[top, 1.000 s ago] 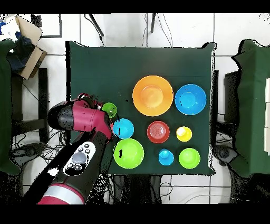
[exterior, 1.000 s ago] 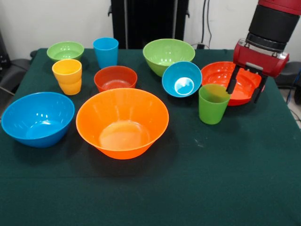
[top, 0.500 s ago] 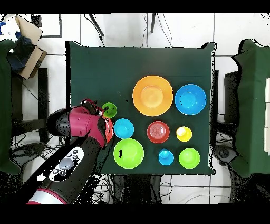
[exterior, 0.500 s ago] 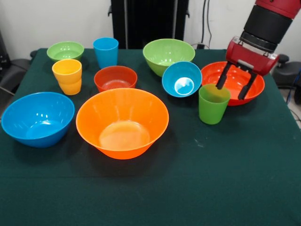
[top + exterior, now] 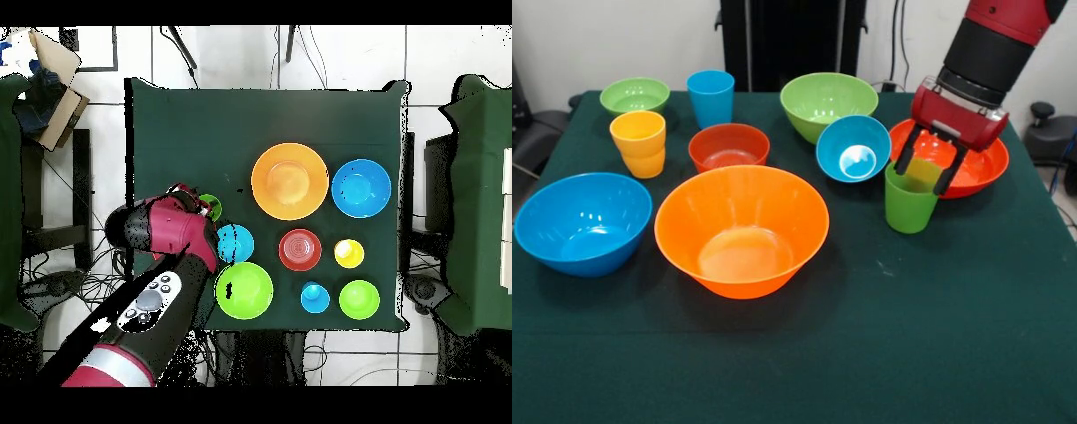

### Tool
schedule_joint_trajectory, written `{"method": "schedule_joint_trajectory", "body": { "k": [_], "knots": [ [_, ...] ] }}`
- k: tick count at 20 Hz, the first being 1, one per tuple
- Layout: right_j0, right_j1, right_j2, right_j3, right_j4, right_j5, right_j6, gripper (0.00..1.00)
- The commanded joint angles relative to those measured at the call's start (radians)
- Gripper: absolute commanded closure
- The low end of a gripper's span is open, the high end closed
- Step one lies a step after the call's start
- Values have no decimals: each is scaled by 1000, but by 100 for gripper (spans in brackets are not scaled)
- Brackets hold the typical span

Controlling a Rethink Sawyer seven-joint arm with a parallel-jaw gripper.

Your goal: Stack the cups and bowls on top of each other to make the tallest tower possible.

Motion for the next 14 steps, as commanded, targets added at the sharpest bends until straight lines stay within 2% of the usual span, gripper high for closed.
{"method": "schedule_joint_trajectory", "body": {
  "k": [1, 6, 9, 14],
  "knots": [
    [-91, -31, 232, 86, -4, -107, 139, 0],
    [-121, -48, 275, 112, -11, -120, 141, 0],
    [-168, -72, 338, 144, -13, -127, 133, 0],
    [-179, -84, 364, 154, -3, -110, 144, 0]
  ]
}}
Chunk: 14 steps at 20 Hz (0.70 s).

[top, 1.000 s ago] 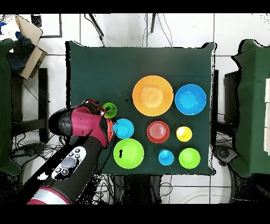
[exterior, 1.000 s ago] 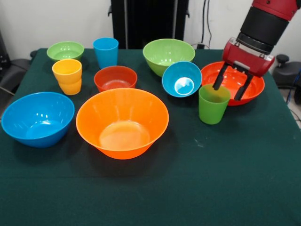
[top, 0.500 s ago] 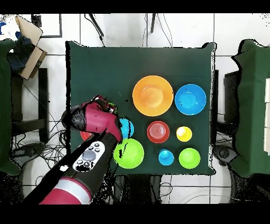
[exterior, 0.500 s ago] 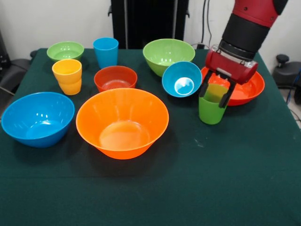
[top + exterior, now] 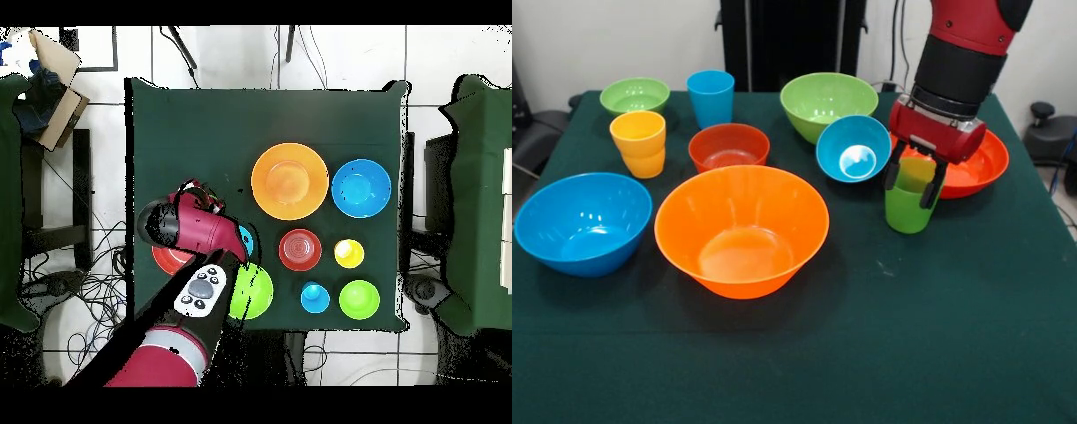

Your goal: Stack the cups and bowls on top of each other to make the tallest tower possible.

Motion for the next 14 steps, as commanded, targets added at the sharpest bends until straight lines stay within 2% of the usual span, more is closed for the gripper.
{"method": "schedule_joint_trajectory", "body": {
  "k": [1, 4, 11, 14],
  "knots": [
    [-26, -12, 199, 69, 0, -1, 146, 0],
    [-17, -12, 190, 67, 8, 18, 155, 0],
    [67, 17, 81, 22, 32, 112, 199, 0],
    [74, 22, 74, 23, 40, 106, 206, 0]
  ]
}}
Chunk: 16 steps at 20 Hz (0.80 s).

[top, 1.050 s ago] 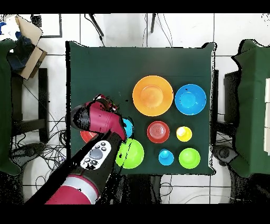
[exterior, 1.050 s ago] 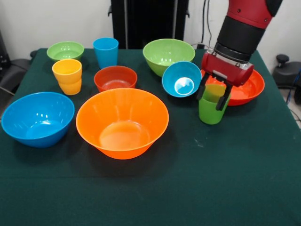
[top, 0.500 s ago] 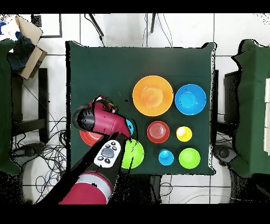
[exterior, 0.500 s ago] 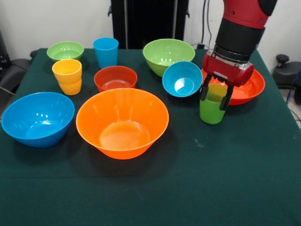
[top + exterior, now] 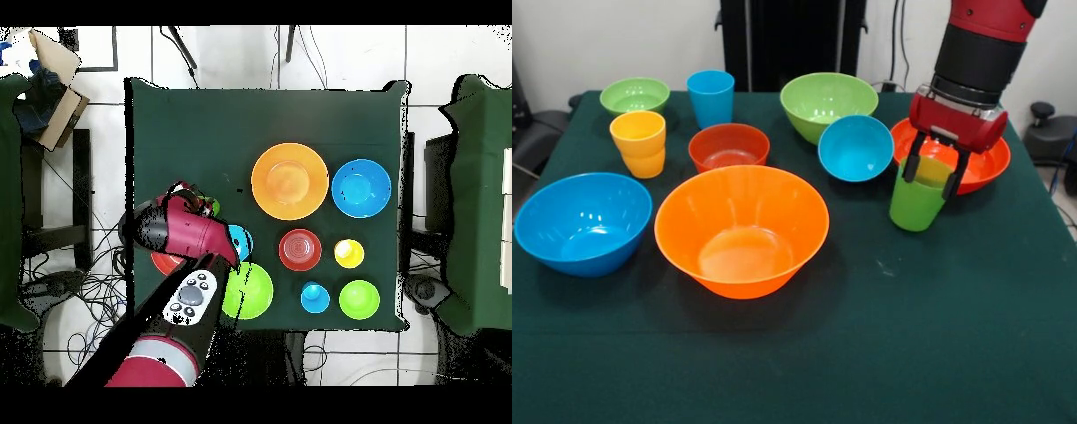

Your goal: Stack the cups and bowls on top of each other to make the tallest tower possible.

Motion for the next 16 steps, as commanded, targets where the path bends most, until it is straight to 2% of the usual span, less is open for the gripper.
{"method": "schedule_joint_trajectory", "body": {
  "k": [1, 16],
  "knots": [
    [38, 52, 71, 9, 39, 96, 203, 0],
    [64, 71, 17, -23, 37, 121, 189, 0]
  ]
}}
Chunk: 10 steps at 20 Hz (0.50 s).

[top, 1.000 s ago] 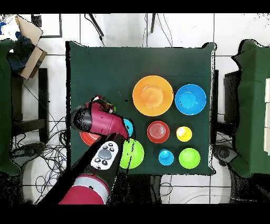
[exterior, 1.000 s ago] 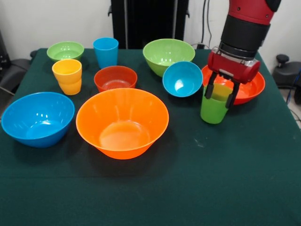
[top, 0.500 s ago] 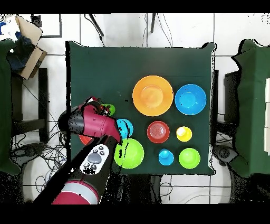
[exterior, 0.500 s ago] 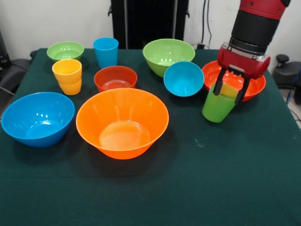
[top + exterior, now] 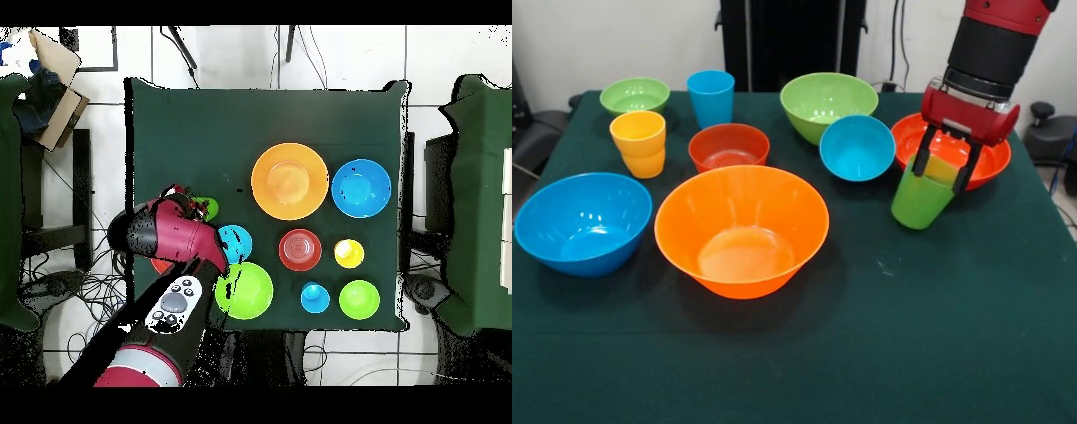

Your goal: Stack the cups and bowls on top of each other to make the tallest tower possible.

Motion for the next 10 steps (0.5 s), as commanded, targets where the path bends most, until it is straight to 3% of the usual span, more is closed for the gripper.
{"method": "schedule_joint_trajectory", "body": {
  "k": [1, 10],
  "knots": [
    [16, 65, 48, -23, 28, 121, 184, 0],
    [24, 56, 25, -32, 18, 174, 174, 0]
  ]
}}
